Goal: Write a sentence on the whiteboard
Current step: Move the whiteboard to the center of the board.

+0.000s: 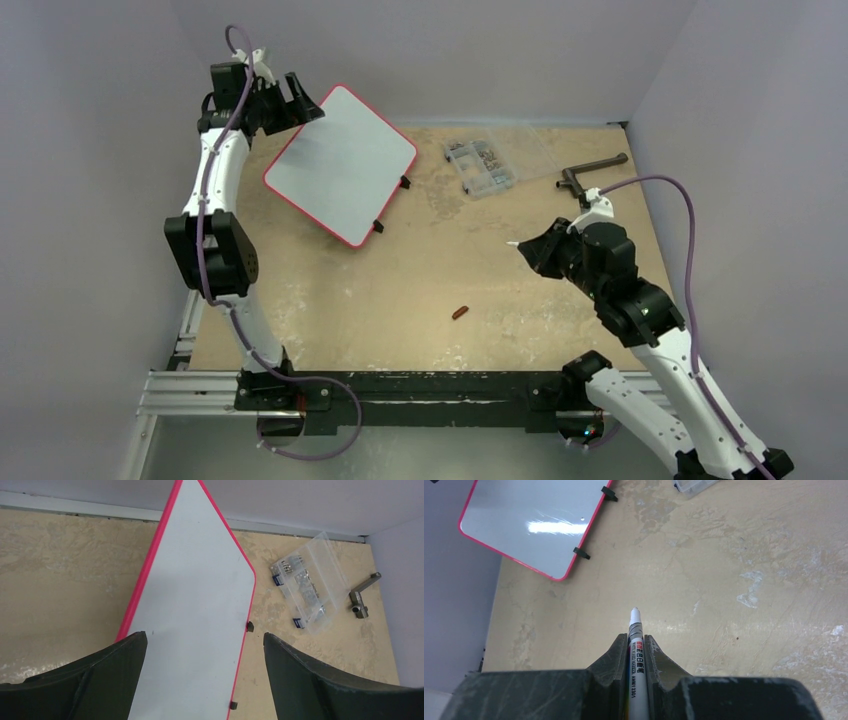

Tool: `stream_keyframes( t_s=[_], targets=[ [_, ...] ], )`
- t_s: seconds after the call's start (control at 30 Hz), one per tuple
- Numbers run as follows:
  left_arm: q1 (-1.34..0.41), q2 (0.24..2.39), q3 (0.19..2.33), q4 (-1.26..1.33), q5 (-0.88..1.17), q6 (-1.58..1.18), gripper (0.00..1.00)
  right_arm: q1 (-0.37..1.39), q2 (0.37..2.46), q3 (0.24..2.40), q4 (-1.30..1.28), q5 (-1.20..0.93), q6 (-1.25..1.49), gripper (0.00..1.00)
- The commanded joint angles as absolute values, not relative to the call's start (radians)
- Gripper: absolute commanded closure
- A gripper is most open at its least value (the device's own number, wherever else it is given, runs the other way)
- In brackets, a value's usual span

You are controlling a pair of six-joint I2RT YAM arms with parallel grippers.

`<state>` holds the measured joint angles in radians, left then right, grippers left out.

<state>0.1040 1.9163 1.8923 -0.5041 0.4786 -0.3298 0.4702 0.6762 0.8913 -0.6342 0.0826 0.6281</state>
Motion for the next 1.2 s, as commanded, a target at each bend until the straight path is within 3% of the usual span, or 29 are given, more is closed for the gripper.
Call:
stream_keyframes(
  t_s=[0.0, 0.3, 0.6, 0.8, 1.0, 1.17],
  targets=[
    [0.145, 2.01, 2.009, -0.424, 0.617, -0.385, 0.15, 0.467, 0.709, 0.888, -0.597, 0.054, 0.616, 1.0],
    [0.176, 2.208, 2.226, -0.449, 0.677, -0.37, 0.18, 0.467, 0.761, 0.903, -0.549, 0.003, 0.616, 1.0],
    [0.192, 2.313, 2.288, -0.424, 0.765, -0.365, 0.35, 0.467, 0.788, 0.914, -0.548, 0.004, 0.606, 1.0],
    [0.193, 2.342, 2.295, -0.427, 0.818, -0.348, 0.39, 0.468, 0.793, 0.916, -0.541, 0.002, 0.609, 1.0],
    [0.192, 2.371, 2.3, -0.401, 0.906, -0.369, 0.53, 0.468, 0.789, 0.928, -0.549, 0.002, 0.607, 1.0],
    [0.187, 2.402, 2.319, -0.395, 0.999, -0.386, 0.77, 0.466, 0.779, 0.93, -0.561, 0.003, 0.606, 1.0]
  ],
)
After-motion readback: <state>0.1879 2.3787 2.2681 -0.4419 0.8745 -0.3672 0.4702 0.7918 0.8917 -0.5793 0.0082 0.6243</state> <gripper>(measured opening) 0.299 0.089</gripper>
